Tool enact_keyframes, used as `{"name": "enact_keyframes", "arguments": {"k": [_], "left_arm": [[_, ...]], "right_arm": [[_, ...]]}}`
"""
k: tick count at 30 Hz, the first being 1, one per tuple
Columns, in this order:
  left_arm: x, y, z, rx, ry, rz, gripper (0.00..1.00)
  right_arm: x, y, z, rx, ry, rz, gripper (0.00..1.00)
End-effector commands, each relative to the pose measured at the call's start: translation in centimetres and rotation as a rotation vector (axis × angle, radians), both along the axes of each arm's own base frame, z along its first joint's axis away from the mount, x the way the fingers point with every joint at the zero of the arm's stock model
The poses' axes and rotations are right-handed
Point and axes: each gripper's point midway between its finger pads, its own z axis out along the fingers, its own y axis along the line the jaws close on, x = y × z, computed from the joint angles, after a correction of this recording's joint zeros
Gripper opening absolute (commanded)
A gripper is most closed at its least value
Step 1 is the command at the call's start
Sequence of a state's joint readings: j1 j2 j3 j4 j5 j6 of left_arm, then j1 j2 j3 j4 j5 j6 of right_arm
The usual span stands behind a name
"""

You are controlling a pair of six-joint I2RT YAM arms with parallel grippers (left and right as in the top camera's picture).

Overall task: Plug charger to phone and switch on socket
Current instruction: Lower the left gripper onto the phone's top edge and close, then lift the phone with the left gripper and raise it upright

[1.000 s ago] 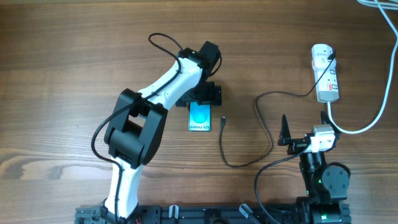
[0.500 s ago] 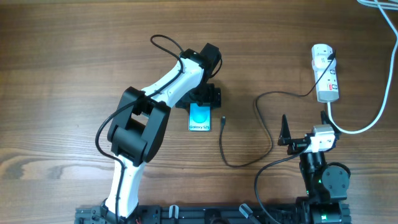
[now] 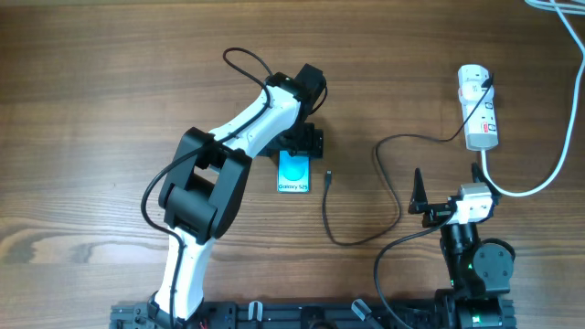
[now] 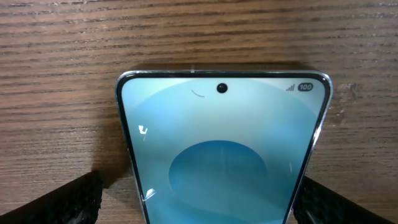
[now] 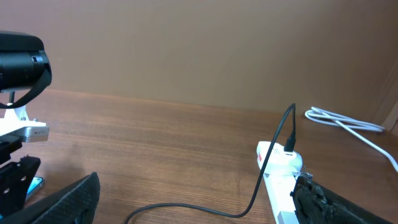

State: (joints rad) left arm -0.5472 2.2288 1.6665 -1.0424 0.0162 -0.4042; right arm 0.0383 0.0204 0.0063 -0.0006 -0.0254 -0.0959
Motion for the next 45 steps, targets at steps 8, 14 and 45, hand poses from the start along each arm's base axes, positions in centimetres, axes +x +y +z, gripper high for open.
{"name": "enact_keyframes", "arguments": {"k": [8, 14, 45], "left_arm": [[-1.1, -0.8, -2.6, -0.014, 0.059, -0.014, 1.00], [-1.6, -1.0, -2.6, -0.010, 0.073, -0.024, 1.00], [-1.9, -0.1, -2.5, 0.031, 0.080, -0.024, 0.89]], "right_arm": [[0.0, 0.1, 0.0, -0.009, -0.002, 0.006, 1.00], [0.0, 0.1, 0.0, -0.009, -0.002, 0.006, 1.00], [0.0, 0.1, 0.0, -0.009, -0.002, 0.006, 1.00]]}}
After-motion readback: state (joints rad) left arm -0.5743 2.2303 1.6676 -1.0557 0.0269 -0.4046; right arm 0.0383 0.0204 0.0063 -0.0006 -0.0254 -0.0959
